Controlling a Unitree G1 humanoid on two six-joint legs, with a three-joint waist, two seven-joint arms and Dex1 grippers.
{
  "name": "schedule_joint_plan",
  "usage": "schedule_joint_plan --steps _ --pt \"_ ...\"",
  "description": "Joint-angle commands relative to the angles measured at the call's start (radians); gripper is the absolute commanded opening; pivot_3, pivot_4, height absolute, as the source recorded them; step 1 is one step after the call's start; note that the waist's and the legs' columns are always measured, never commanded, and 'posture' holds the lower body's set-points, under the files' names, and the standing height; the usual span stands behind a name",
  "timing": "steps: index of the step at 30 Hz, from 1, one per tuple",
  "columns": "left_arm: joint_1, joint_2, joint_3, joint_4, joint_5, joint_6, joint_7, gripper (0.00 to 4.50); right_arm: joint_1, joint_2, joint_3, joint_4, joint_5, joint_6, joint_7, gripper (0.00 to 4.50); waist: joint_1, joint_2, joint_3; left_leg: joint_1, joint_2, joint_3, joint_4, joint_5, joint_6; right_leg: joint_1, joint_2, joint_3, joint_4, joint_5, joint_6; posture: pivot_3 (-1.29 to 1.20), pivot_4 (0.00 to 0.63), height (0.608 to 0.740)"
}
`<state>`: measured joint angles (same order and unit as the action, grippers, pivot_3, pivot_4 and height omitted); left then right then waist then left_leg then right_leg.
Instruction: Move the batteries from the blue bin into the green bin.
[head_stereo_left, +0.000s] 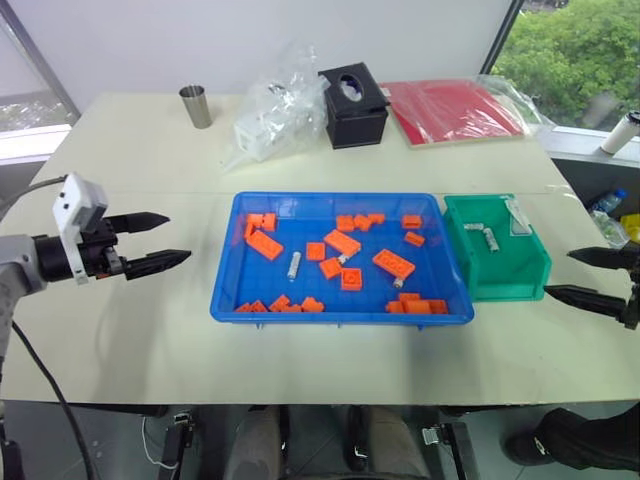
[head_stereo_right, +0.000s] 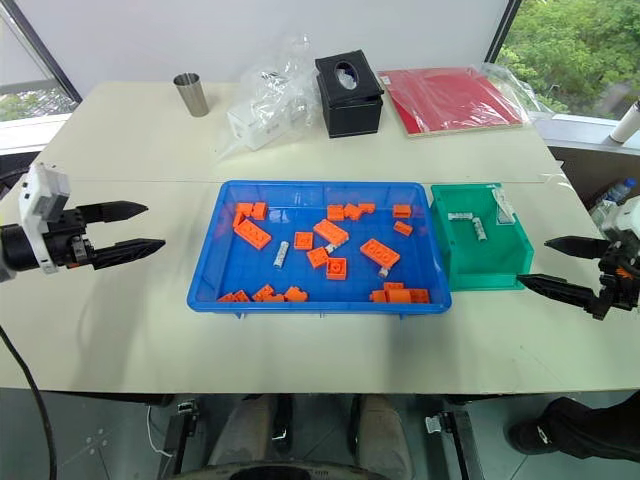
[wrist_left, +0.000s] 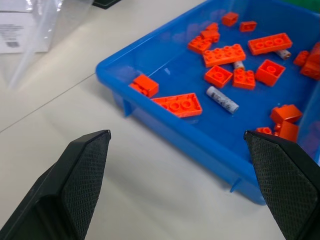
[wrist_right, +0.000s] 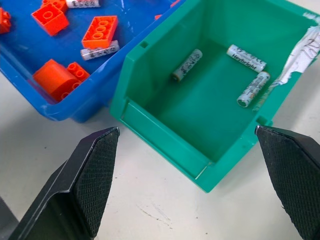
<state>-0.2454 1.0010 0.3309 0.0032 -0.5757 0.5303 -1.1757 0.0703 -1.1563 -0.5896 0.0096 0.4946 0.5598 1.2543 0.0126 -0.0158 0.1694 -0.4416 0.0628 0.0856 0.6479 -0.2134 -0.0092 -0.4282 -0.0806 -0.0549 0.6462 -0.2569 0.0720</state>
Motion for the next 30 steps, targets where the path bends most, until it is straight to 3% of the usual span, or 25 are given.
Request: schedule_joint_plan --steps 1,18,30 --pt "0.005 0.01 0.034 -0.028 0.01 -0.025 0.016 4.5 -0.027 -0.008 -0.015 0.003 -0.002 -0.02 -0.008 4.47 0.0 0.0 0.0 0.0 0.0 0.0 0.0 0.0 0.0 0.0 0.0 0.0 0.0 0.0 0.0 0.0 0.15 0.736" --pt "0.068 -0.015 0.081 -0.117 -0.027 -0.014 0.068 4.5 -0.174 -0.02 0.119 0.07 -0.049 -0.071 -0.052 4.47 -0.002 0.0 0.0 0.0 0.0 0.001 0.0 0.0 0.0 0.0 0.0 0.0 0.0 0.0 0.0 0.0 0.15 0.736" --pt "0.099 -0.009 0.086 -0.171 -0.05 0.011 0.074 4.5 -0.269 -0.007 0.186 0.006 -0.034 -0.048 -0.059 4.47 -0.002 0.001 0.0 0.0 0.0 0.001 0.0 0.0 0.0 0.0 0.0 0.0 0.0 0.0 0.0 0.0 0.15 0.736"
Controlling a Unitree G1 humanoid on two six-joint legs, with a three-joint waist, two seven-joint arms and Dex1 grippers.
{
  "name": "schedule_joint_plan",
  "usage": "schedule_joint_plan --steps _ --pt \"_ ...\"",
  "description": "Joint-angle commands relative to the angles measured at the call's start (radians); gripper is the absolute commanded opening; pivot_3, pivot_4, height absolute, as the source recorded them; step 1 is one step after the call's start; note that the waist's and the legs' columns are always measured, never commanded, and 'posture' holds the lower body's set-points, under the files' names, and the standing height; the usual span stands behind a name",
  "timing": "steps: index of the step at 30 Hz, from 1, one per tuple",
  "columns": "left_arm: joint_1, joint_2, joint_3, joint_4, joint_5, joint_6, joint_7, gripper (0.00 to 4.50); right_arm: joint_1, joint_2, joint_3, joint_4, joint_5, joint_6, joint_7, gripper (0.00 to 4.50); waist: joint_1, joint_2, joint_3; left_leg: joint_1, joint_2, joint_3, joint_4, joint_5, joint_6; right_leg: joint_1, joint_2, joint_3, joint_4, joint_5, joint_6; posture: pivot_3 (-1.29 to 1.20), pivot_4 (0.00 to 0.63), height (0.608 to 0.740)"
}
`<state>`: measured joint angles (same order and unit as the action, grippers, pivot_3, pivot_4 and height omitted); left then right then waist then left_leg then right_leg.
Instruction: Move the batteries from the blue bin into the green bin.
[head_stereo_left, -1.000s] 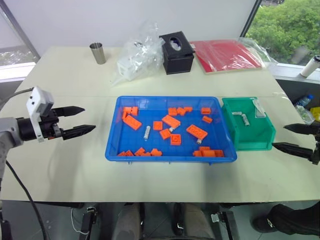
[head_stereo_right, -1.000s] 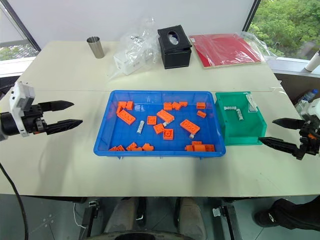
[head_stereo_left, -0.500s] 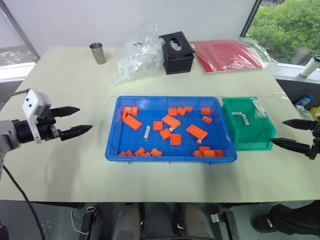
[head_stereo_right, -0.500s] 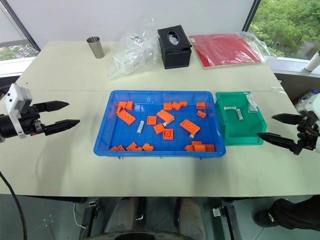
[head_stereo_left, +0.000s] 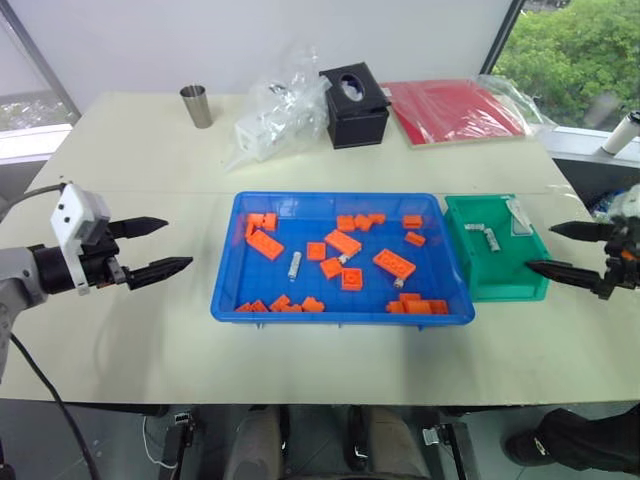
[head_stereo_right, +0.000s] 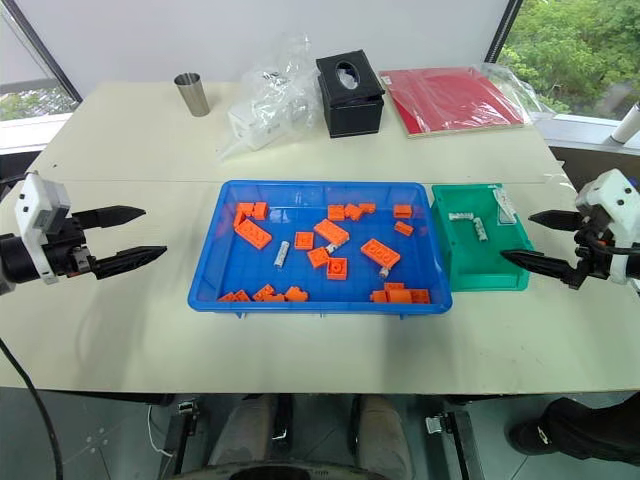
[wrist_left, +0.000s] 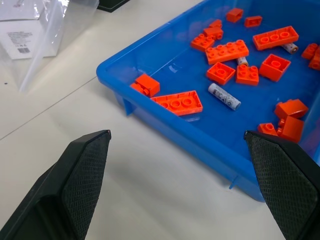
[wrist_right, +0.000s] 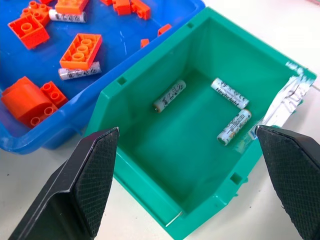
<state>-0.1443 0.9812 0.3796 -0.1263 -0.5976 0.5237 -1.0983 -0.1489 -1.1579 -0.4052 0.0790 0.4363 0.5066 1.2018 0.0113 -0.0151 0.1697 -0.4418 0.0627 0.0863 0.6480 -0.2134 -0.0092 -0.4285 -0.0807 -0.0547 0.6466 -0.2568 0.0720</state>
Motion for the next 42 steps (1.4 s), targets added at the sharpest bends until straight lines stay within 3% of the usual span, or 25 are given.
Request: schedule_joint_plan --steps 1,5,9,15,18,26,42 --pt "-0.002 0.014 0.036 -0.053 -0.038 0.027 -0.006 4.5 -0.076 0.0 0.021 -0.083 0.033 0.014 -0.01 4.47 -0.002 0.0 0.0 0.0 0.0 0.0 0.0 0.0 0.0 0.0 0.0 0.0 0.0 0.0 0.0 0.0 0.15 0.736" --pt "0.017 0.022 0.017 -0.168 -0.093 0.074 -0.032 4.5 -0.266 0.066 0.188 -0.181 0.04 0.062 -0.045 4.47 -0.021 0.001 0.0 0.0 0.001 0.0 0.0 0.0 0.0 -0.001 0.001 0.0 0.001 0.0 0.0 0.0 0.15 0.736" --pt "0.044 0.027 0.015 -0.26 -0.133 0.107 -0.048 4.5 -0.453 0.211 0.368 -0.253 0.013 0.136 -0.116 4.47 -0.026 0.001 0.001 0.0 0.001 -0.002 -0.001 0.0 0.0 -0.001 0.002 0.0 0.001 0.0 0.0 0.0 0.15 0.736" --pt "0.063 0.022 0.011 -0.283 -0.125 0.106 -0.029 4.5 -0.651 0.565 0.659 -0.214 -0.103 0.215 -0.282 4.47 -0.027 0.001 0.001 -0.001 0.0 -0.001 0.0 0.0 0.0 -0.002 0.002 0.0 0.003 0.001 0.002 0.0 0.15 0.736" --pt "0.065 0.027 0.022 -0.28 -0.119 0.11 -0.014 4.5 -0.692 0.671 0.744 -0.164 -0.164 0.21 -0.325 4.47 -0.016 0.001 0.001 -0.002 0.0 -0.001 -0.001 0.0 0.0 -0.002 0.001 -0.001 0.003 0.002 0.003 0.0 0.15 0.736" --pt "0.062 0.027 0.039 -0.3 -0.131 0.124 0.019 4.5 -0.756 0.844 0.857 0.072 -0.288 0.133 -0.369 4.47 -0.02 0.001 0.001 -0.002 -0.001 -0.001 0.001 0.0 0.0 -0.001 0.0 -0.001 0.003 0.002 0.002 0.0 0.15 0.736" --pt "0.004 0.021 -0.023 -0.27 -0.112 0.102 0.017 4.5 -0.742 0.942 0.906 0.266 -0.418 0.067 -0.332 4.47 -0.025 0.001 0.001 -0.002 -0.001 -0.001 0.0 0.0 0.0 -0.002 0.001 -0.001 0.003 0.002 0.003 0.0 0.15 0.736"
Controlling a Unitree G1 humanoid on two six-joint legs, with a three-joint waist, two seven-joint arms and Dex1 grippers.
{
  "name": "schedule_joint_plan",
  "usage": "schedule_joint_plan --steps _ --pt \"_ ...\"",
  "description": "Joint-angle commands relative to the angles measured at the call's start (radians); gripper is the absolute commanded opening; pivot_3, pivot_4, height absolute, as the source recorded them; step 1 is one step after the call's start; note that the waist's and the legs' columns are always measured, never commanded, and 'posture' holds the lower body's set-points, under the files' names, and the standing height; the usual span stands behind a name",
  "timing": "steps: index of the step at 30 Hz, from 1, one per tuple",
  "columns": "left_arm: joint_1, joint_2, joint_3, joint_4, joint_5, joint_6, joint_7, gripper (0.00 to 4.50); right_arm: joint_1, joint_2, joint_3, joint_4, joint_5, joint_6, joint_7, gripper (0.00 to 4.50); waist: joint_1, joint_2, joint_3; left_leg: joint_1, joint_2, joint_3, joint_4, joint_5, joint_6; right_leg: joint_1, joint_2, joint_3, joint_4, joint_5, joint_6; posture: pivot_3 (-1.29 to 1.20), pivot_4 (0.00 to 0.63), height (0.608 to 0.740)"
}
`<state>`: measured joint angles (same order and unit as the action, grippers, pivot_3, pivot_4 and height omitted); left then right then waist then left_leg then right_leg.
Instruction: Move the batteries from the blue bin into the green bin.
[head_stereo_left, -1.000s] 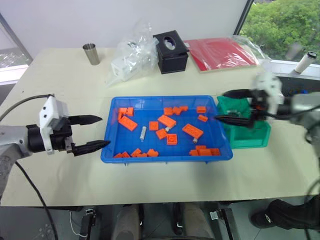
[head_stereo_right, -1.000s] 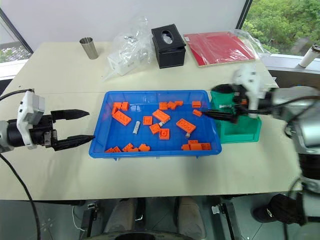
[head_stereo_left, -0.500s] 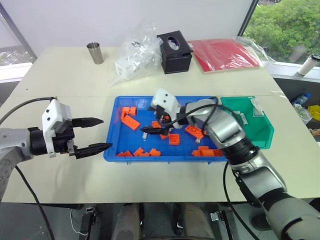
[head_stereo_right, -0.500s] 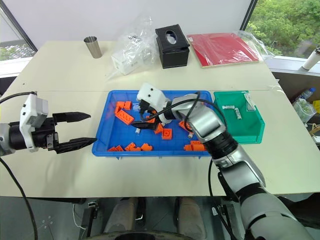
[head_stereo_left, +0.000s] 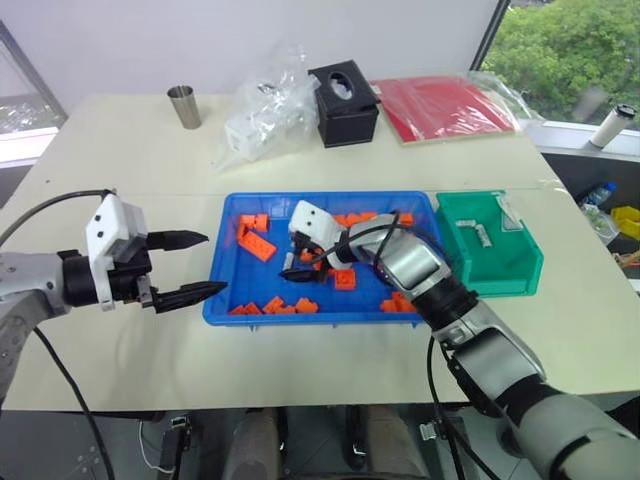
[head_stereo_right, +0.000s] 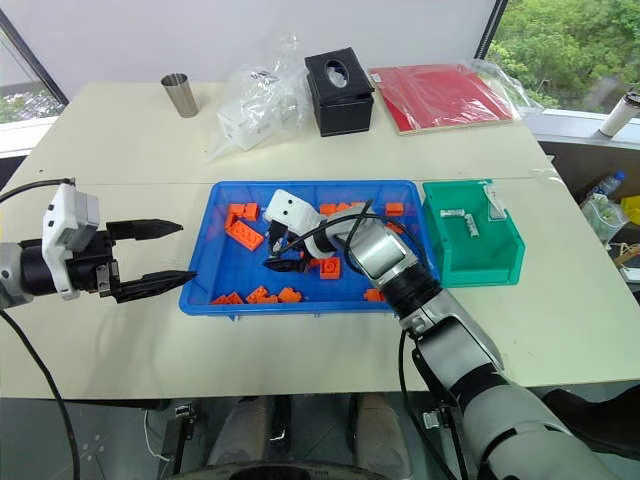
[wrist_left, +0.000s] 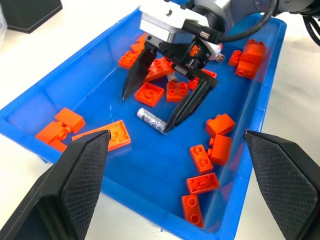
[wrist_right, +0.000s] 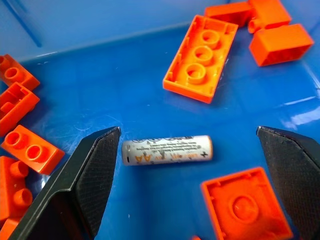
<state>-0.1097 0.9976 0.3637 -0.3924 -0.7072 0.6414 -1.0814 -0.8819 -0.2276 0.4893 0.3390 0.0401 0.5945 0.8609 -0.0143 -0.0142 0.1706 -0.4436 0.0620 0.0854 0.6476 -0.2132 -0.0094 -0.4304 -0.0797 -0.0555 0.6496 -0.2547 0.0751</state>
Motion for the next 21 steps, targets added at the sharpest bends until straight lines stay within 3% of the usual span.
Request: schedule_joint_plan --steps 1,9,12,15,21 --pt "-0.037 0.003 -0.011 -0.003 -0.001 -0.016 0.001 4.5 -0.006 0.012 0.019 0.01 -0.031 -0.024 0.016 4.47 0.0 0.0 0.0 0.0 0.0 0.0 0.0 0.0 0.0 0.0 0.0 0.0 0.0 0.0 0.0 0.0 0.15 0.736" --pt "-0.062 0.0 -0.026 0.006 0.002 -0.017 0.006 4.5 0.02 0.008 0.039 0.003 -0.069 -0.023 0.055 4.47 -0.003 0.0 0.0 0.0 0.0 0.0 0.0 0.0 0.0 0.0 0.0 0.0 0.0 0.0 0.0 0.0 0.15 0.736" --pt "-0.067 0.0 -0.028 0.007 0.001 -0.017 0.006 4.5 0.019 0.013 0.03 0.008 -0.077 -0.028 0.052 3.7 -0.002 0.0 0.0 0.0 0.0 0.0 0.0 0.0 0.0 0.0 0.0 0.0 0.0 0.0 0.0 0.0 0.15 0.736" --pt "-0.073 0.002 -0.032 0.012 0.002 -0.019 0.002 4.5 0.015 0.017 0.016 0.004 -0.077 -0.027 0.045 2.28 -0.002 0.0 0.0 0.001 0.0 0.0 0.0 0.0 0.0 0.0 0.0 0.0 0.0 0.0 0.0 0.0 0.15 0.736" --pt "-0.116 -0.005 -0.07 0.04 0.009 -0.024 -0.011 4.5 -0.022 0.01 -0.078 -0.059 -0.035 0.032 0.021 2.28 0.0 0.0 0.0 0.0 0.0 0.0 0.0 0.0 0.0 0.0 0.0 0.0 0.0 0.0 0.0 0.0 0.15 0.736"
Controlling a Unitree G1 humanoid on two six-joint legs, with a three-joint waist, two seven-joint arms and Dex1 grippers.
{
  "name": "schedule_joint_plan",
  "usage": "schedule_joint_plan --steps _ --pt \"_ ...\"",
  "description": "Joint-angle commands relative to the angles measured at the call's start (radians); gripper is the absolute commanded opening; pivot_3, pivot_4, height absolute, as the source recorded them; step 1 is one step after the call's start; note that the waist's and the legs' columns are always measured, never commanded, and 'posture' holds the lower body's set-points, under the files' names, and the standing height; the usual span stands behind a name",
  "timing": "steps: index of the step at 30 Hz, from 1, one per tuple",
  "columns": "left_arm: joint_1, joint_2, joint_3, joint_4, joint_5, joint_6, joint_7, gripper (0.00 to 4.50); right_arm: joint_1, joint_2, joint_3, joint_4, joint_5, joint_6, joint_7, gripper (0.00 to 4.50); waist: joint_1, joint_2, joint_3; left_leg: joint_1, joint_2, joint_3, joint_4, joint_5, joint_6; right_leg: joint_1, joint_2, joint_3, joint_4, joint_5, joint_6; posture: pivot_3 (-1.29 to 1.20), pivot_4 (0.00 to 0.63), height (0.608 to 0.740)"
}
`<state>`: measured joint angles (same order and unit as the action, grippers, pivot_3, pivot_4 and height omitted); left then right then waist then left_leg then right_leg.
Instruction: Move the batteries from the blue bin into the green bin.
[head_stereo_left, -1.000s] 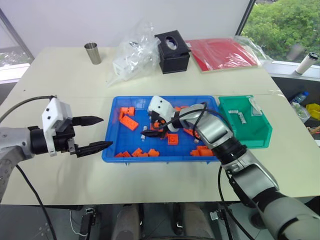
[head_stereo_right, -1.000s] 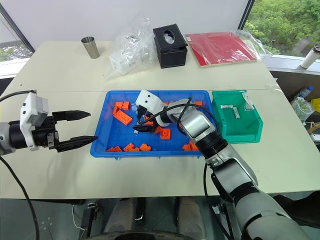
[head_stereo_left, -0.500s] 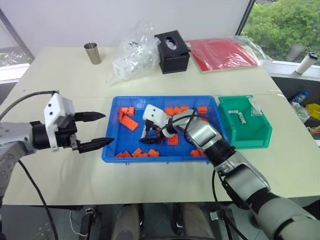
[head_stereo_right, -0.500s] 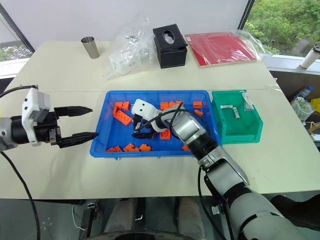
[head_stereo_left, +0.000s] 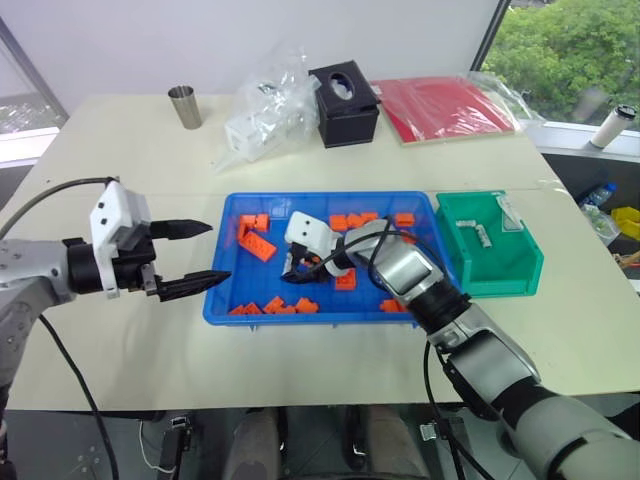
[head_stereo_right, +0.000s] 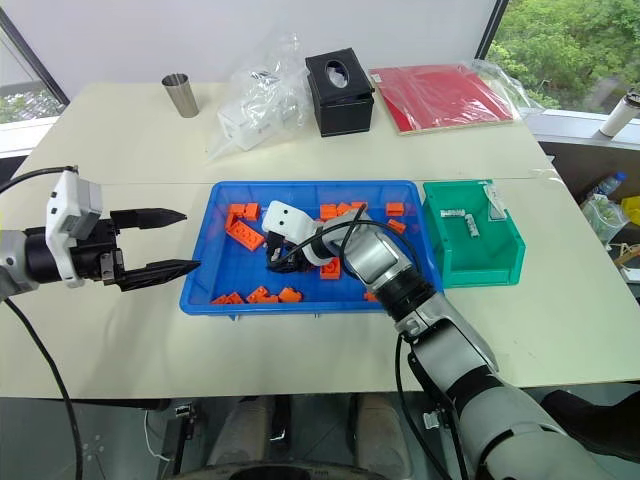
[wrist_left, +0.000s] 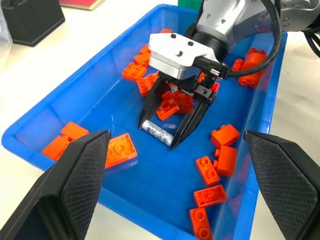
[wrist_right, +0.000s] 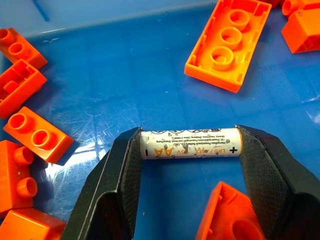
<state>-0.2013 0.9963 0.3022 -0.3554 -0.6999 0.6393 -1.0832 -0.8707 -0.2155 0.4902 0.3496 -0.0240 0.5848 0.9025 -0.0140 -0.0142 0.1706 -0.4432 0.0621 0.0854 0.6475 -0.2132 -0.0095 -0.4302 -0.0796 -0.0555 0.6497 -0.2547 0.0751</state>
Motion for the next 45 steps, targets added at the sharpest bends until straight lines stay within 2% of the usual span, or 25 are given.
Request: schedule_joint_plan --steps 1,5,8,15,18,21,22,23,28,32,37,41,45 --pt "-0.029 -0.008 -0.019 0.004 0.002 -0.022 -0.011 4.5 -0.047 -0.014 -0.119 -0.102 0.048 0.067 -0.027 2.28 0.0 0.0 0.0 0.0 0.0 0.0 0.0 0.0 0.0 0.0 0.0 0.0 0.0 0.0 0.0 0.0 0.15 0.736" --pt "-0.034 -0.024 -0.044 0.006 0.005 -0.029 -0.022 4.5 -0.077 -0.094 -0.299 -0.248 0.127 0.228 -0.061 2.28 0.003 0.0 0.0 -0.001 0.0 0.0 0.0 0.0 0.0 -0.001 0.0 0.0 0.0 0.0 0.0 0.0 0.15 0.736" --pt "-0.05 -0.039 -0.07 0.027 0.02 -0.045 -0.028 4.5 -0.055 -0.236 -0.43 -0.349 0.162 0.351 -0.078 2.28 0.01 0.0 0.0 -0.001 0.0 0.0 0.0 0.0 0.0 0.0 -0.001 0.0 -0.001 0.0 0.0 0.0 0.15 0.736" --pt "-0.117 -0.077 -0.133 0.076 0.043 -0.065 -0.041 4.5 0.189 -0.609 -0.585 -0.495 0.139 0.444 -0.108 2.28 0.02 0.001 0.001 -0.001 -0.001 0.0 0.0 0.0 0.0 0.0 -0.001 0.0 -0.002 -0.001 -0.002 0.0 0.15 0.736" --pt "-0.135 -0.089 -0.148 0.087 0.05 -0.068 -0.046 4.5 0.269 -0.678 -0.605 -0.534 0.143 0.455 -0.134 2.28 0.012 0.002 0.001 0.0 -0.001 0.001 -0.001 0.0 0.0 0.0 -0.001 0.0 -0.002 -0.001 -0.002 0.0 0.15 0.736" --pt "-0.148 -0.097 -0.159 0.097 0.059 -0.072 -0.053 4.5 0.318 -0.71 -0.598 -0.562 0.139 0.429 -0.156 3.66 -0.003 0.002 0.001 0.0 0.0 0.001 -0.001 0.0 0.0 -0.001 0.001 0.001 -0.001 0.0 -0.001 0.0 0.15 0.736" --pt "-0.15 -0.098 -0.16 0.099 0.06 -0.073 -0.054 4.5 0.322 -0.715 -0.59 -0.562 0.139 0.414 -0.159 4.29 -0.004 0.002 0.001 0.0 0.001 0.001 -0.001 0.0 0.0 -0.001 0.001 0.001 -0.001 0.0 -0.001 0.0 0.15 0.736" --pt "-0.151 -0.099 -0.16 0.099 0.06 -0.074 -0.055 4.5 0.321 -0.718 -0.582 -0.56 0.139 0.402 -0.161 4.46 -0.004 0.002 0.001 0.0 0.001 0.001 -0.001 0.0 0.0 -0.001 0.001 0.001 -0.001 0.0 0.0 0.0 0.15 0.736" --pt "-0.156 -0.098 -0.158 0.098 0.056 -0.068 -0.058 4.5 0.238 -0.697 -0.545 -0.533 0.164 0.348 -0.142 4.46 0.001 0.002 0.001 0.0 0.0 0.001 0.0 0.0 0.0 -0.001 0.001 0.001 -0.002 0.0 0.0 0.0 0.15 0.736" --pt "-0.144 -0.096 -0.155 0.082 0.055 -0.067 -0.056 4.5 0.07 -0.517 -0.434 -0.552 0.271 0.431 -0.101 4.46 -0.009 0.002 0.002 0.0 0.001 0.001 -0.001 0.0 0.0 -0.001 0.001 0.001 -0.001 0.0 -0.001 0.0 0.15 0.736" --pt "-0.136 -0.1 -0.153 0.061 0.054 -0.062 -0.042 4.5 0.038 -0.305 -0.313 -0.497 0.268 0.526 -0.193 4.46 0.009 0.002 0.002 -0.001 0.002 -0.001 -0.001 0.0 0.0 -0.002 0.004 0.0 0.0 -0.001 -0.001 0.0 0.15 0.736" --pt "-0.124 -0.1 -0.148 0.043 0.049 -0.057 -0.029 4.5 0.046 -0.199 -0.262 -0.466 0.265 0.557 -0.254 4.46 0.015 0.002 0.002 -0.004 -0.001 0.0 0.001 0.0 0.0 -0.002 -0.001 0.0 -0.001 0.0 -0.001 0.0 0.15 0.736" --pt "-0.116 -0.097 -0.139 0.028 0.042 -0.05 -0.018 4.5 0.052 -0.16 -0.238 -0.413 0.248 0.538 -0.29 4.46 0.018 0.002 0.002 -0.002 -0.001 0.0 0.002 0.0 0.0 0.0 -0.001 0.0 -0.001 0.0 -0.001 0.0 0.15 0.736"
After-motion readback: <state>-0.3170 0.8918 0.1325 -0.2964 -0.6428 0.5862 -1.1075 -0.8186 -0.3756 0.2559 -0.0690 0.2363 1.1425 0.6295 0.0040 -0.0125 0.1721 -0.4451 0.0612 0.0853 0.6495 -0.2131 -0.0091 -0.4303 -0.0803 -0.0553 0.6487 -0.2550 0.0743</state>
